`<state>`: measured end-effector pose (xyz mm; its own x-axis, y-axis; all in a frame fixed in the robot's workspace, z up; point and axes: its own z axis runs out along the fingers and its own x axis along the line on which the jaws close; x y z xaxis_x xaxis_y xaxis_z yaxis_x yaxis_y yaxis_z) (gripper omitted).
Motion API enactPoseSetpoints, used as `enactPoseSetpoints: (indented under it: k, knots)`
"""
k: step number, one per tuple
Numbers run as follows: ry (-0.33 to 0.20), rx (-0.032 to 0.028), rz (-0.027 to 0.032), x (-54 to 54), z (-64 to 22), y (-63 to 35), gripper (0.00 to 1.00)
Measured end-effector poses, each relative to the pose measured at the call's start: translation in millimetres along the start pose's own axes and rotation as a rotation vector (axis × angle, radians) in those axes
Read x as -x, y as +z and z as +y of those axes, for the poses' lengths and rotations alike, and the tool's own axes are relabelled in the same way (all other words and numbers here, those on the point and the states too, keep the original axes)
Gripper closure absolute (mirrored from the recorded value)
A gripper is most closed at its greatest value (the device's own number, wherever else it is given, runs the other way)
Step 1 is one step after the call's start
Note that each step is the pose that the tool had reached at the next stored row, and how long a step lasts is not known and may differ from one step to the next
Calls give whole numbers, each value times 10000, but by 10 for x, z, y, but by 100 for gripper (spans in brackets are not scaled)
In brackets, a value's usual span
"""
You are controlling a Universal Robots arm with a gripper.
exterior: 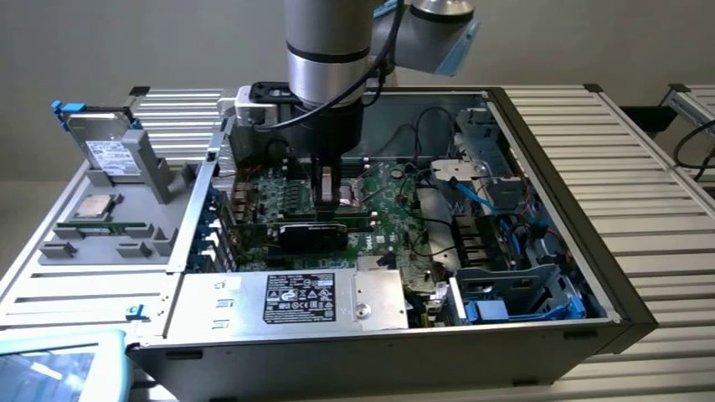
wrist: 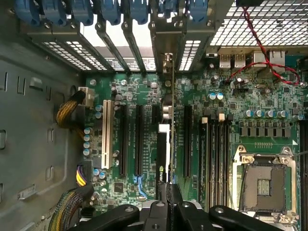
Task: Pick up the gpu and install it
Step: 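Press down on the gpu until it lock into place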
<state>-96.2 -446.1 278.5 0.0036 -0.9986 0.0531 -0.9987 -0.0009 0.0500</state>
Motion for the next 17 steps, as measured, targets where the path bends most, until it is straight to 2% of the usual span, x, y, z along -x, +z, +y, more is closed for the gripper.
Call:
enactPoseSetpoints:
  k: [12, 17]
  knots:
    - [1, 0, 0, 4, -4, 66, 88]
    - [0, 3, 7, 6, -7, 122, 88]
